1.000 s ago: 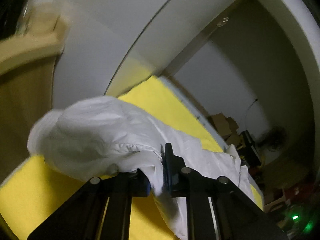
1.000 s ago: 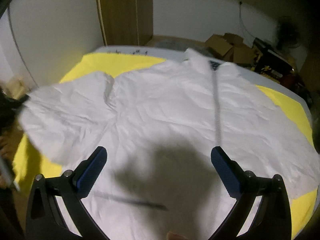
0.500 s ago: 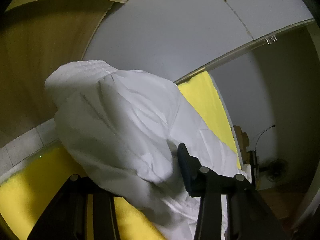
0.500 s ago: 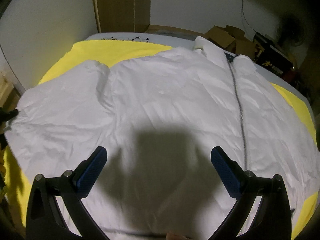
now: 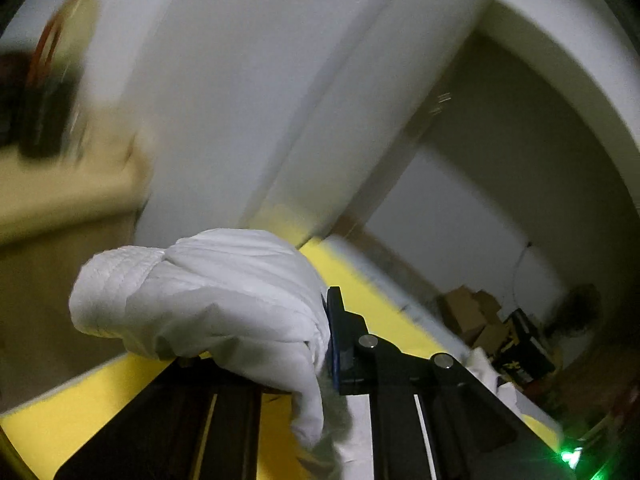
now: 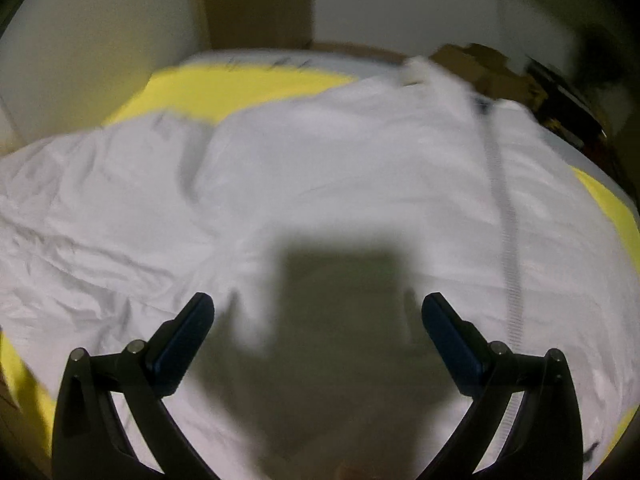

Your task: Fold large clothes

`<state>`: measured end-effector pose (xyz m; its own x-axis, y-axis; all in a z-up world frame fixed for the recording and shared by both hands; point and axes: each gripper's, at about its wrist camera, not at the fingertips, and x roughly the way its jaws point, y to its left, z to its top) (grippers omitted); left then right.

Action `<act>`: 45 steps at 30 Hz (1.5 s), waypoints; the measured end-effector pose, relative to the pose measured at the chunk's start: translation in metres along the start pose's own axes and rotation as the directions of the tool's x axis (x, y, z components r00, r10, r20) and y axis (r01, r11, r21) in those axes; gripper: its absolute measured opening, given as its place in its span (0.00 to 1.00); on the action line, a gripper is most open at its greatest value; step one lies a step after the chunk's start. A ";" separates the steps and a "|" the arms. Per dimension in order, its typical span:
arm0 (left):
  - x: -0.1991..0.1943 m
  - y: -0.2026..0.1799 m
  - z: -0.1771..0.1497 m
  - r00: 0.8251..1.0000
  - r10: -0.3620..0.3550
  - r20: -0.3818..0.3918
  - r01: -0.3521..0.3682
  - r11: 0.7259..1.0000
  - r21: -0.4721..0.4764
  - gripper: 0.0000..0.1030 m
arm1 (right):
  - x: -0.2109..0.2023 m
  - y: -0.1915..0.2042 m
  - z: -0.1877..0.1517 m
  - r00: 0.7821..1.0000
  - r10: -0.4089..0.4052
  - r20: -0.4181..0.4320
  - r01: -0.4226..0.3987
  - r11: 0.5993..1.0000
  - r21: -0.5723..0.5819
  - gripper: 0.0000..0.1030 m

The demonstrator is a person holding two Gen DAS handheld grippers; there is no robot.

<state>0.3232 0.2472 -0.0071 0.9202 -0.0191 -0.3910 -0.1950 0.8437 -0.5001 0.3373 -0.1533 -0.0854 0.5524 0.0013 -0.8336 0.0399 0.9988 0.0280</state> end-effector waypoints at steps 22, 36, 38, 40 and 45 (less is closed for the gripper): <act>0.094 -0.380 -0.386 0.759 0.026 -0.650 0.434 0.725 0.535 0.51 | -0.206 -0.336 -0.154 0.952 -0.229 0.205 0.052 0.777 0.627 1.00; -0.020 -0.312 -0.285 0.745 -0.286 -0.602 0.572 0.738 0.359 1.00 | -0.177 -0.286 -0.113 0.954 -0.155 0.256 0.035 0.907 0.420 1.00; -0.047 -0.266 -0.243 0.787 -0.333 -0.519 0.548 0.763 0.341 1.00 | -0.167 -0.261 -0.098 0.951 -0.131 0.279 0.032 0.942 0.334 1.00; -0.066 -0.226 -0.210 0.839 -0.326 -0.435 0.490 0.800 0.346 1.00 | -0.152 -0.234 -0.085 0.960 -0.100 0.262 0.035 0.969 0.243 1.00; -0.101 -0.123 -0.153 0.926 -0.277 -0.256 0.341 0.905 0.256 1.00 | -0.093 -0.137 -0.053 0.983 -0.070 0.171 0.079 0.996 -0.042 1.00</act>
<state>0.2026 0.0634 -0.0245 0.8194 -0.3883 -0.4216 0.2239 0.8939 -0.3883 0.2362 -0.2873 -0.0406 0.6826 -0.0773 -0.7267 0.0480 0.9970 -0.0610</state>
